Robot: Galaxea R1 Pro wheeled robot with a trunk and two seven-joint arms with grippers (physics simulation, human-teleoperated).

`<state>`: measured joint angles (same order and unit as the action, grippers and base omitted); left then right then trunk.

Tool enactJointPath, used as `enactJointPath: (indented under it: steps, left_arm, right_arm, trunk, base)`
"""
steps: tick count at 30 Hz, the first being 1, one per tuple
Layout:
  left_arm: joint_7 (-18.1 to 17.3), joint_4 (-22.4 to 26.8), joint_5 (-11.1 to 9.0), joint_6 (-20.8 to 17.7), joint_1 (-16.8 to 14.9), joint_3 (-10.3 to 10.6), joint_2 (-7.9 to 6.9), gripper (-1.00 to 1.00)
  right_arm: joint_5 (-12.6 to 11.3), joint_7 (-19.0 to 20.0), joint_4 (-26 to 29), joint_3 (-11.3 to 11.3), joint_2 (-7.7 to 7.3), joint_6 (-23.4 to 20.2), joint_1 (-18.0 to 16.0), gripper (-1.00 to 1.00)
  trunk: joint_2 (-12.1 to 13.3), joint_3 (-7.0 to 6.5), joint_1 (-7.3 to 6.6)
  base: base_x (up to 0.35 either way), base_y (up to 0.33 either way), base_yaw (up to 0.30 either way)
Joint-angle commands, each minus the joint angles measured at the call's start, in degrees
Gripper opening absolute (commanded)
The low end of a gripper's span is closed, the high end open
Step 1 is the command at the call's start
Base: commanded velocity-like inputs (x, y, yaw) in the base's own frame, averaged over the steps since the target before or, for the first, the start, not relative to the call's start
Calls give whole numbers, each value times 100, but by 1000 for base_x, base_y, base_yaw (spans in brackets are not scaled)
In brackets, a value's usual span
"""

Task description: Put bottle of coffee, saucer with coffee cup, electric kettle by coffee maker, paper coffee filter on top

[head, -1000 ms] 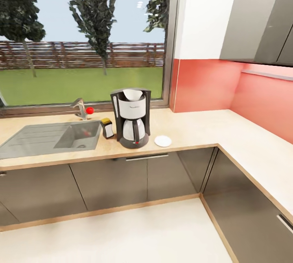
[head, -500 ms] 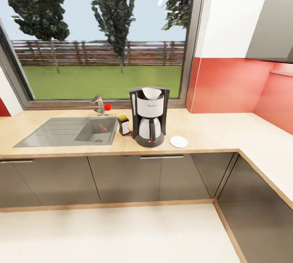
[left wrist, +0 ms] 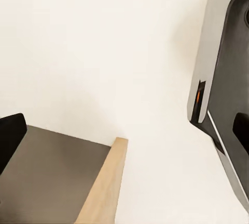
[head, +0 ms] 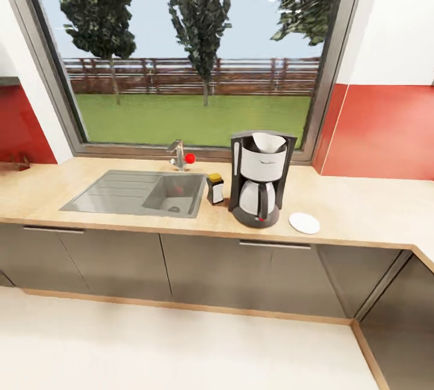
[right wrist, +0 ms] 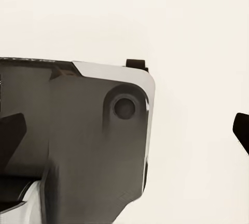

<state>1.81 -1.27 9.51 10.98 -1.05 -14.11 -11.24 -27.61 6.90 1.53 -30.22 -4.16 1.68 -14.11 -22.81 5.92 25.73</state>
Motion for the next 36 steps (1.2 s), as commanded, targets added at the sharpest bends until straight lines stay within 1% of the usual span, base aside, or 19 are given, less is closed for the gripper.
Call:
enactJointPath:
  steps: [1,10,19,24,36]
  left_arm:
    - [18,-14,60,27,-9,-39,-1,100]
    - [4,-8,75,70,-9,-46,7,100]
    - [-48,-5,72,58,-9,-31,5,100]
    - [-50,-5,72,56,-9,-33,7,100]
    - [-50,12,60,81,-15,-48,8,100]
  right_arm:
    - [-60,22,-4,-45,0,17,-4,100]
    - [-60,22,-4,-40,-6,16,-4,100]
    - [-60,19,-4,-37,-6,16,-4,100]
    - [-60,14,-6,-36,-6,16,-3,100]
    - [-63,15,-4,-39,-7,16,-4,100]
  trunk:
    - [-11,16,6]
    - [-11,54,6]
    - [-11,86,6]
    - [-11,99,6]
    - [-11,130,6]
  base:
    - [273,207,262]
    - [267,220,262]
    - [54,34,265]
    - [138,21,269]
    - [242,194,269]
